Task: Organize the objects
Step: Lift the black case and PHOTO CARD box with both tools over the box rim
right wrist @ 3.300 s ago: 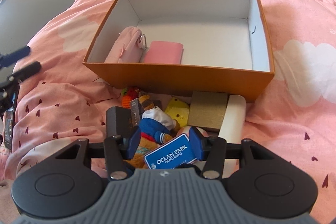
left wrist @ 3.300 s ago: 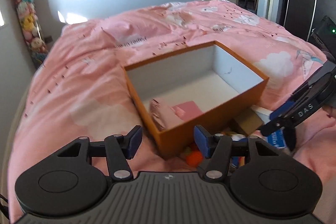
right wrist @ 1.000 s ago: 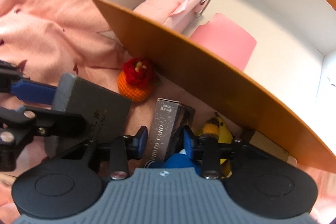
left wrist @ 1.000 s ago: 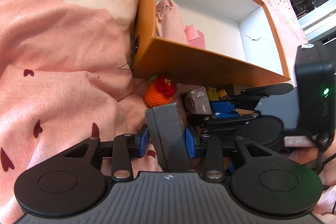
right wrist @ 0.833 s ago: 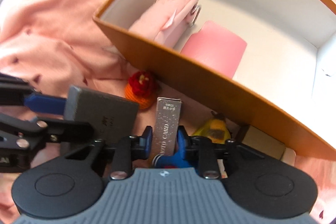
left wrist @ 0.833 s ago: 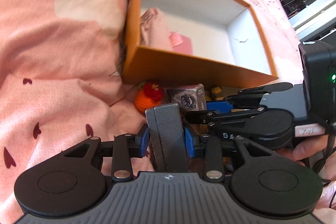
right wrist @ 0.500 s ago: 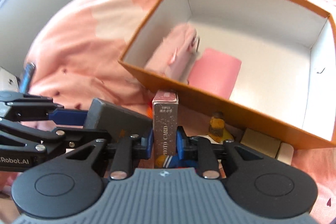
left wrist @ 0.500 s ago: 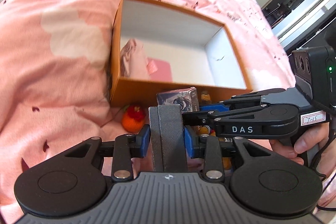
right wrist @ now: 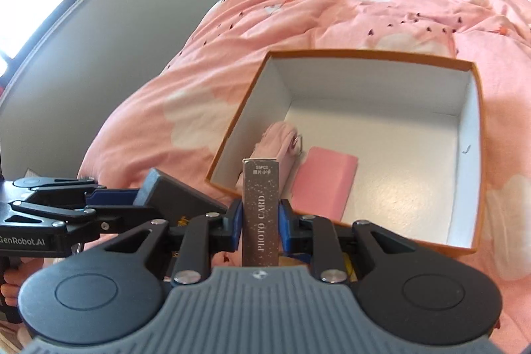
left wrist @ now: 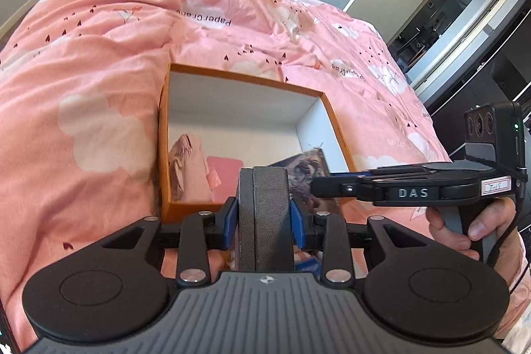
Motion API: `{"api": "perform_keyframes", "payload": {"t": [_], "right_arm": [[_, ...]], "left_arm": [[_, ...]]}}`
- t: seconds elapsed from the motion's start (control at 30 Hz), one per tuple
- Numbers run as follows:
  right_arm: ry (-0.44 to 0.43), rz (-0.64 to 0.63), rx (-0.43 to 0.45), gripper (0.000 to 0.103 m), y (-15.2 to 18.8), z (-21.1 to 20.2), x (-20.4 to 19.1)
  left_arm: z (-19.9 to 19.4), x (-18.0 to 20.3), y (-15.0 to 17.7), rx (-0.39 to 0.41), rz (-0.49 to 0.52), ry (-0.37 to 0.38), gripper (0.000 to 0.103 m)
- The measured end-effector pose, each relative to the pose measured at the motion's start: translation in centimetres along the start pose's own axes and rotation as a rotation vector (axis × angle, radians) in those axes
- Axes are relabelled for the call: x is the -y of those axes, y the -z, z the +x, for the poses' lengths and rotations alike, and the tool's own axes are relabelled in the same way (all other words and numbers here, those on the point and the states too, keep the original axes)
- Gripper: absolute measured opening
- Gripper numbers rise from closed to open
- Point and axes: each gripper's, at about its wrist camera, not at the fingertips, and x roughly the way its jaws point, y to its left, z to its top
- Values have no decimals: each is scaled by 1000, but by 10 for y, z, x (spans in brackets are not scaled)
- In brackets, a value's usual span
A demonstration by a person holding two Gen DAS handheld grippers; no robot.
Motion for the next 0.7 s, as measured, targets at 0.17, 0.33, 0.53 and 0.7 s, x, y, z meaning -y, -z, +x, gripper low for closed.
{"api": "perform_keyframes", "payload": {"t": [0.17, 0.33, 0.53, 0.7], "right_arm": [[52, 33, 43, 24, -10, -17, 18], [108, 80, 84, 24, -23, -22, 41], [212, 102, 93, 24, -34, -1, 66], [211, 208, 19, 24, -33, 30, 99]], "left_arm": [[17, 9, -24, 17, 19, 23, 38], [54, 22, -48, 16, 45, 50, 38], [119, 29, -60, -65, 56, 6, 38], [169, 20, -55, -146, 4, -20, 38]]}}
